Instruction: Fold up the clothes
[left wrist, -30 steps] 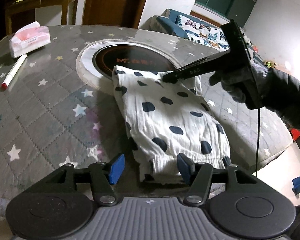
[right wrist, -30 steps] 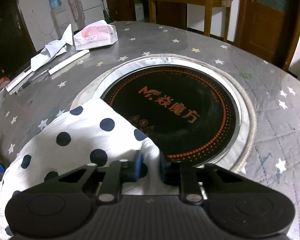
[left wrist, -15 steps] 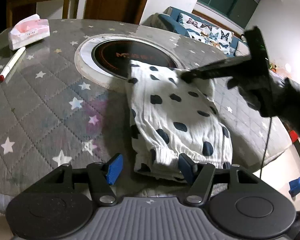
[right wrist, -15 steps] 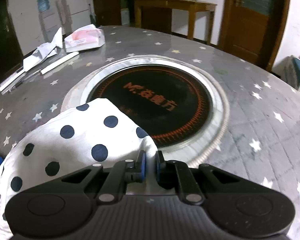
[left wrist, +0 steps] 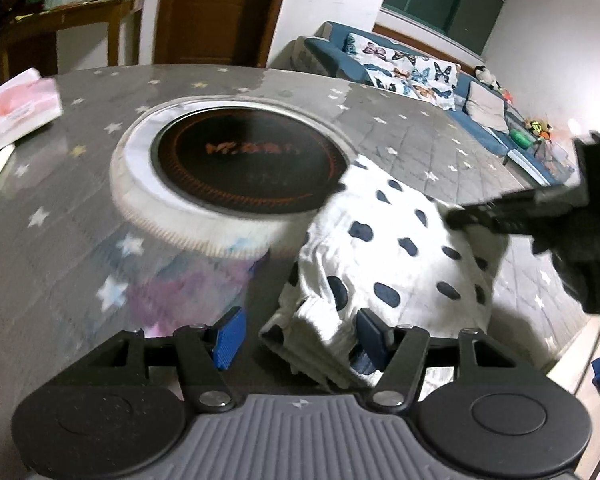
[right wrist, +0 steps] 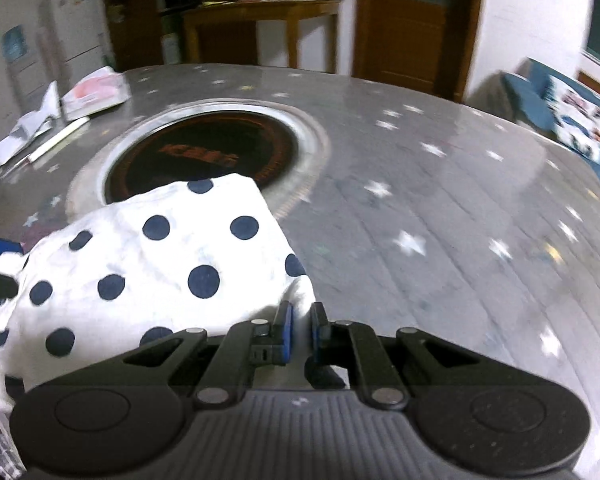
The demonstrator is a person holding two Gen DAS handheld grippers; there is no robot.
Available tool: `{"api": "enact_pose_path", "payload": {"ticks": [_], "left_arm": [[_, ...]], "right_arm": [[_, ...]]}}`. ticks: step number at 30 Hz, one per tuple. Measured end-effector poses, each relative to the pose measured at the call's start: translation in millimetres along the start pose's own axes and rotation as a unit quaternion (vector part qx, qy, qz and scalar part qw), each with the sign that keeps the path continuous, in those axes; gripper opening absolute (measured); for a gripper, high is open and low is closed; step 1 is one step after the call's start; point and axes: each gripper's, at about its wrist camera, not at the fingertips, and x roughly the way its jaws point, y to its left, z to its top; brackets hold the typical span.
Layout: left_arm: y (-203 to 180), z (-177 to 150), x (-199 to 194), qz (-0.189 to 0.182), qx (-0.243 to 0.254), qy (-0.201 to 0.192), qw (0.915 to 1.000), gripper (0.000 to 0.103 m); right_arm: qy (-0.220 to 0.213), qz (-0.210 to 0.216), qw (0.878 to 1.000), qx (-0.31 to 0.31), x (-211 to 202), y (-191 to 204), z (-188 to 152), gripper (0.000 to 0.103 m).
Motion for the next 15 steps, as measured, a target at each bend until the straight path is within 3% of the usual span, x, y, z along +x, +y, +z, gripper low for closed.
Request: {"api": "enact_pose_path", "payload": {"ticks": [11,14,15], "left_arm": [[-25.3,43.9,35.2,-0.017,0.028,-0.011,0.9994,0.065],[-24.5,49.1,42.9,-0.016,0.015,-0.001,0.9998,0.065],[-25.0,49.9,44.9,-0.016,0.01,0.002,0.9998,0.065]], "right_arm": [[0.008,-0.096,0.992,0.08,-43.7,-47.4,-49.4,0.008],[0.009,-0.099,0.991,0.09,-53.2,-52.2,-56.3,0.011],[0.003,-0.101,0.991,0.082,-56.8,-48.3,-54.5,0.018]]}}
